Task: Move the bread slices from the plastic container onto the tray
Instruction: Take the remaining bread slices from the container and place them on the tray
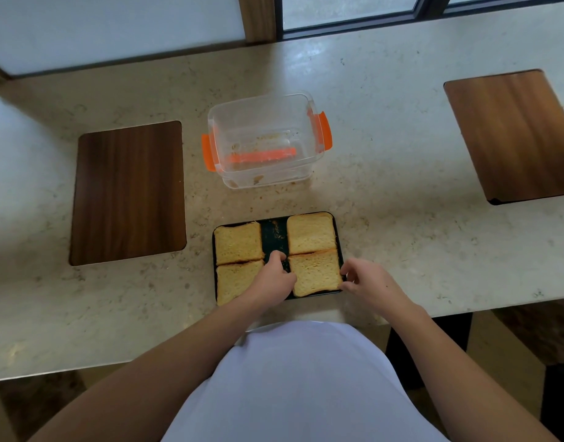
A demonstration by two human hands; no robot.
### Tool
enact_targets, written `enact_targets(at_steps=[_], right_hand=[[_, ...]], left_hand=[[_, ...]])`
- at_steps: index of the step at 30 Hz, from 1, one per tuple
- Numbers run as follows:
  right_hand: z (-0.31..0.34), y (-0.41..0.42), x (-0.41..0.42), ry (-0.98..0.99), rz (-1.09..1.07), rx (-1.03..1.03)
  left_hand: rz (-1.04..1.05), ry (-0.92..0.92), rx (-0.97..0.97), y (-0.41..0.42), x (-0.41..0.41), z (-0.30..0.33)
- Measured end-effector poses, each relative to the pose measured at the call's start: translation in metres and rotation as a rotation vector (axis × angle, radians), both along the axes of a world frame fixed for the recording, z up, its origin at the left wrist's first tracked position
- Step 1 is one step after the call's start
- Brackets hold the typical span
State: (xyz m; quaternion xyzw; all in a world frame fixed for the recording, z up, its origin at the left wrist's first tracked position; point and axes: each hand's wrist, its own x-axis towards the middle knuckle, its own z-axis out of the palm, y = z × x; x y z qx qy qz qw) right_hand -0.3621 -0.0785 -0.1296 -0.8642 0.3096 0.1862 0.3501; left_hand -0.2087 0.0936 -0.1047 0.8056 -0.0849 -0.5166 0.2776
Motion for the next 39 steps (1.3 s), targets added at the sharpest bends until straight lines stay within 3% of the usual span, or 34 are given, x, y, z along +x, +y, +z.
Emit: enact_targets(at_steps=[14,20,39], right_hand=[[0.021,-0.018,0.008,0.057,0.022,0.027],[0.024,-0.016,0.022,0.027,0.168,-0.033],[0.020,-0.005,0.035,0.137,0.171,-0.186]], left_hand=[[-0.127,-0.137,-0.070,0.001,0.000,0.000],[-0.241,-0.223,-0.075,0.001,-0.002,-0.001],[-0.343,-0.241,-0.051,-0.006,-0.001,-0.006]])
